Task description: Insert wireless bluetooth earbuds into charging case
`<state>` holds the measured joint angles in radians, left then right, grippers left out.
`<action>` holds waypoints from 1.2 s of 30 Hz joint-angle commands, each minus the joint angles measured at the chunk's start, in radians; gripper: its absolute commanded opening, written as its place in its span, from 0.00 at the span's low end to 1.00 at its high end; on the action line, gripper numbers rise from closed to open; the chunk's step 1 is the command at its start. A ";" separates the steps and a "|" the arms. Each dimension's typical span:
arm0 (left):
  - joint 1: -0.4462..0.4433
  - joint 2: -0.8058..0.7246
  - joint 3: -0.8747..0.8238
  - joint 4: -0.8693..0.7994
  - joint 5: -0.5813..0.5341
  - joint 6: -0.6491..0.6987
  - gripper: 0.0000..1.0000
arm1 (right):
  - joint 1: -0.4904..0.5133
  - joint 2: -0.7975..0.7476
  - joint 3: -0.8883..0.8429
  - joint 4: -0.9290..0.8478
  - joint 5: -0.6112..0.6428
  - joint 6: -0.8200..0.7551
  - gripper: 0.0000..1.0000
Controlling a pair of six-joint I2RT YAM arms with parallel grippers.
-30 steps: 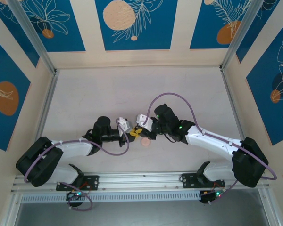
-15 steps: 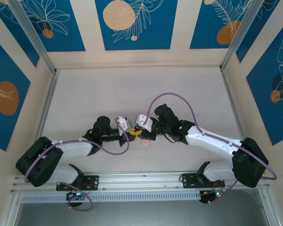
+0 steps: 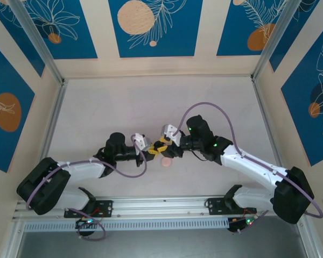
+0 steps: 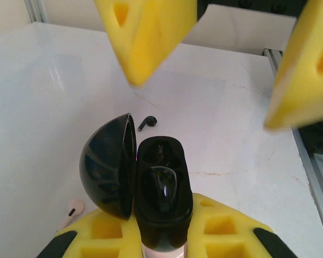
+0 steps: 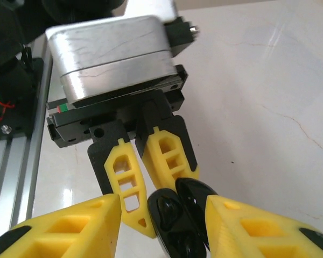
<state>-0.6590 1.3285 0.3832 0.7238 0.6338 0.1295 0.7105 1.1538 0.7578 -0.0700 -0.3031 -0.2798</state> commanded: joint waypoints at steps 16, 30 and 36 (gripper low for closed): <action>-0.008 -0.088 -0.021 -0.142 -0.051 0.130 0.10 | -0.306 0.141 0.154 -0.503 0.018 0.406 0.44; -0.008 -0.118 -0.020 -0.187 -0.058 0.140 0.10 | -0.402 0.395 0.213 -0.730 0.215 0.551 0.45; -0.008 -0.114 -0.015 -0.192 -0.055 0.143 0.10 | -0.421 0.441 0.207 -0.727 0.214 0.560 0.45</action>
<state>-0.6598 1.2312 0.3729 0.5415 0.5747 0.2462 0.3023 1.5620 0.9577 -0.7635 -0.0891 0.2562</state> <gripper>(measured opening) 0.158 0.447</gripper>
